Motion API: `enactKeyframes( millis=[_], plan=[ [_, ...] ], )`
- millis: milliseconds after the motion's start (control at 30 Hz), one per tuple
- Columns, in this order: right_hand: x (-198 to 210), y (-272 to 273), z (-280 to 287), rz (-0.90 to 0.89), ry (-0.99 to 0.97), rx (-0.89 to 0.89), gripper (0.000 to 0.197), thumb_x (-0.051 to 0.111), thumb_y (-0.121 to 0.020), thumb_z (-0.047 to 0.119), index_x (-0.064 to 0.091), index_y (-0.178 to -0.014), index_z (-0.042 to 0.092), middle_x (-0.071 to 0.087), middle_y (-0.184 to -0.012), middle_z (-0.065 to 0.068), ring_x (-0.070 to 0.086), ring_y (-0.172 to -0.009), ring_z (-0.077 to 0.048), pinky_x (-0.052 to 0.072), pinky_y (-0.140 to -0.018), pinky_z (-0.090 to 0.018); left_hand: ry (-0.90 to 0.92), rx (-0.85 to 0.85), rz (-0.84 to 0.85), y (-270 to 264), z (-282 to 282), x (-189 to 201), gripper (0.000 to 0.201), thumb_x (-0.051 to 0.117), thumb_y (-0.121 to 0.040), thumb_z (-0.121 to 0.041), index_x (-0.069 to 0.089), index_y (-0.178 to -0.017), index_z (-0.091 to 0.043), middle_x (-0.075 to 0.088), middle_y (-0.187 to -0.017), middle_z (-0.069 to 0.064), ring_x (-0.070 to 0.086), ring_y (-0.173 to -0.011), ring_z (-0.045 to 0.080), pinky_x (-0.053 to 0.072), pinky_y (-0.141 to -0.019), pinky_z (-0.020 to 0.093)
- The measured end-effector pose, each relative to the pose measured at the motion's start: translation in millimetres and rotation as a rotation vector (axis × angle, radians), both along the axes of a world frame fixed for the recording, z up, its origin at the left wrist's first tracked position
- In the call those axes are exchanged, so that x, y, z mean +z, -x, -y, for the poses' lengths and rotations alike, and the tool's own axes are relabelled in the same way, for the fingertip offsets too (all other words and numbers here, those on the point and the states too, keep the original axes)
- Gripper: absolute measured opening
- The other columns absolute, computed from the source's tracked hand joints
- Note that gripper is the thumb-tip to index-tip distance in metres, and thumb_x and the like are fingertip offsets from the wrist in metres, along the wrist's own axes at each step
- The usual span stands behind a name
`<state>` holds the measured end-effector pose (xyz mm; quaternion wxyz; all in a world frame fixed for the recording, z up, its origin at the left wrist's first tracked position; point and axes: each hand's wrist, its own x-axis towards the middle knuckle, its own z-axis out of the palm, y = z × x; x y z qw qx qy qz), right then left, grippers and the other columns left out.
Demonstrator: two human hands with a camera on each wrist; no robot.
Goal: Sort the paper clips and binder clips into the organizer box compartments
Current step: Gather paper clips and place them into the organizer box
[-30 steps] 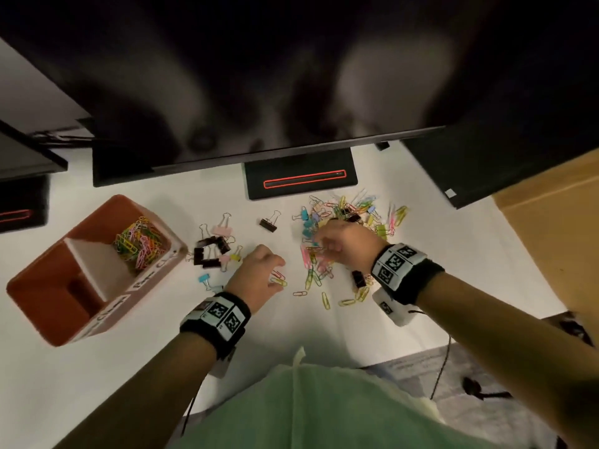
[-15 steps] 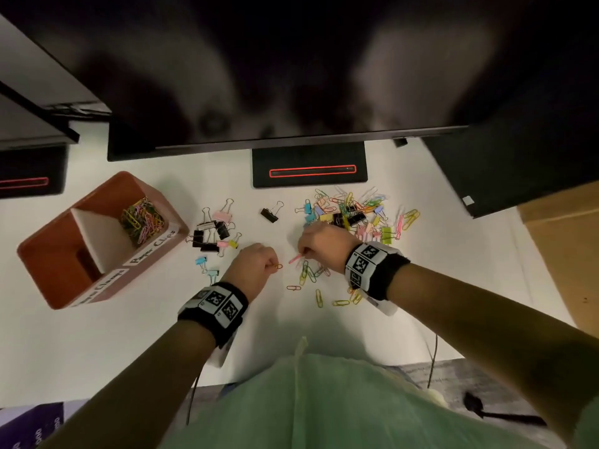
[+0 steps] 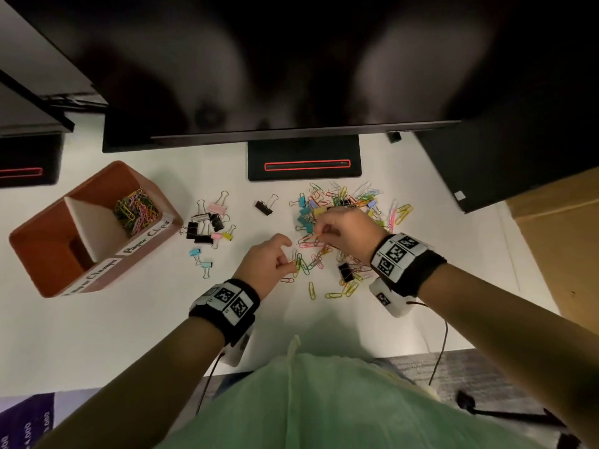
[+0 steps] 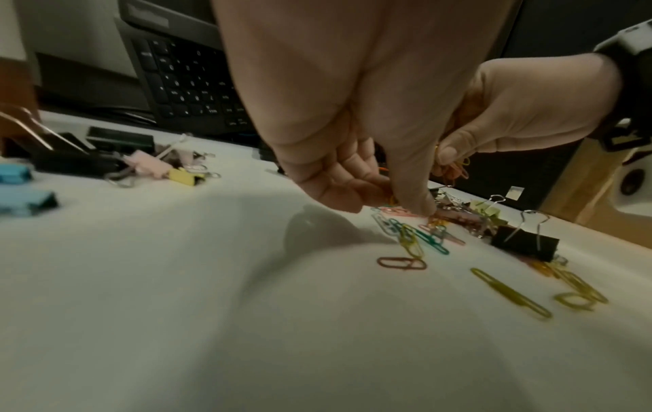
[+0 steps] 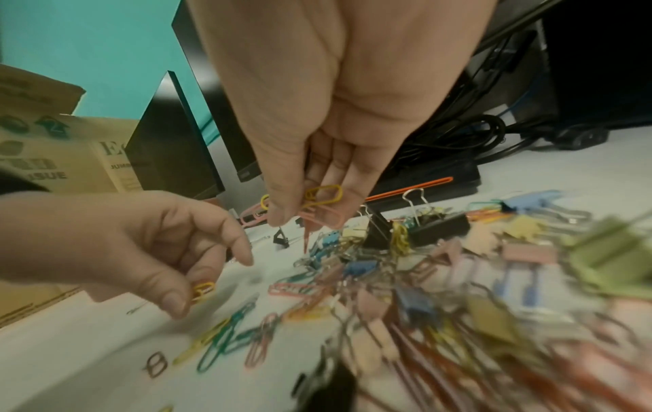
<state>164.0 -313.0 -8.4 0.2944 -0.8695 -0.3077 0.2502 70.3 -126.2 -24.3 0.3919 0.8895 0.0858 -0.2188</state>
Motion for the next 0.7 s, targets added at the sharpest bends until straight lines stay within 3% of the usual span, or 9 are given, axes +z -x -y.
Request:
enactKeyframes(
  millis=[133,267,333,467,700],
  plan=[
    [-3,15,11,-0.051,0.034,0.034,0.021,0.067,-0.082,0.010,0.066,-0.103,0.009,0.065,-0.099,-0.007,0.054,-0.082,-0.010,0.049,-0.082,-0.025,-0.084,0.067,-0.048,-3,16,-10,0.047,0.074,-0.076,-0.024,0.051,-0.115,-0.012,0.064,-0.075,0.001,0.061,-0.070,0.018,0.049,-0.071,0.029],
    [-9,27,0,-0.095,0.137,0.087,0.039,0.063,-0.085,0.010,0.057,-0.123,0.011,0.062,-0.110,-0.010,0.058,-0.097,-0.021,0.040,-0.087,-0.024,-0.157,0.055,0.002,-6,22,-14,0.031,0.073,-0.077,-0.021,0.059,-0.102,-0.009,0.064,-0.087,0.008,0.057,-0.075,0.019,0.049,-0.073,0.032],
    [-11,30,-9,-0.096,0.192,0.091,0.046,0.062,-0.084,0.009,0.052,-0.129,0.011,0.061,-0.117,-0.012,0.057,-0.106,-0.025,0.042,-0.092,-0.029,-0.172,0.023,0.051,-7,19,-15,0.021,0.072,-0.077,-0.017,0.064,-0.095,-0.008,0.056,-0.087,0.007,0.052,-0.076,0.018,0.046,-0.074,0.029],
    [-16,28,-22,-0.098,0.271,0.069,0.040,0.061,-0.085,0.013,0.053,-0.124,0.009,0.057,-0.120,-0.015,0.056,-0.110,-0.030,0.046,-0.095,-0.038,-0.188,-0.034,0.087,-9,5,-19,0.010,0.068,-0.079,-0.010,0.068,-0.089,-0.007,0.050,-0.092,0.005,0.053,-0.083,0.022,0.044,-0.078,0.027],
    [-18,20,-39,-0.049,0.321,0.112,0.021,0.058,-0.087,0.009,0.063,-0.106,0.003,0.049,-0.119,-0.014,0.057,-0.102,-0.033,0.049,-0.086,-0.036,-0.266,-0.163,0.079,-11,-11,-21,0.010,0.058,-0.086,-0.011,0.061,-0.094,-0.005,0.057,-0.092,0.011,0.054,-0.088,0.027,0.044,-0.075,0.034]
  ],
)
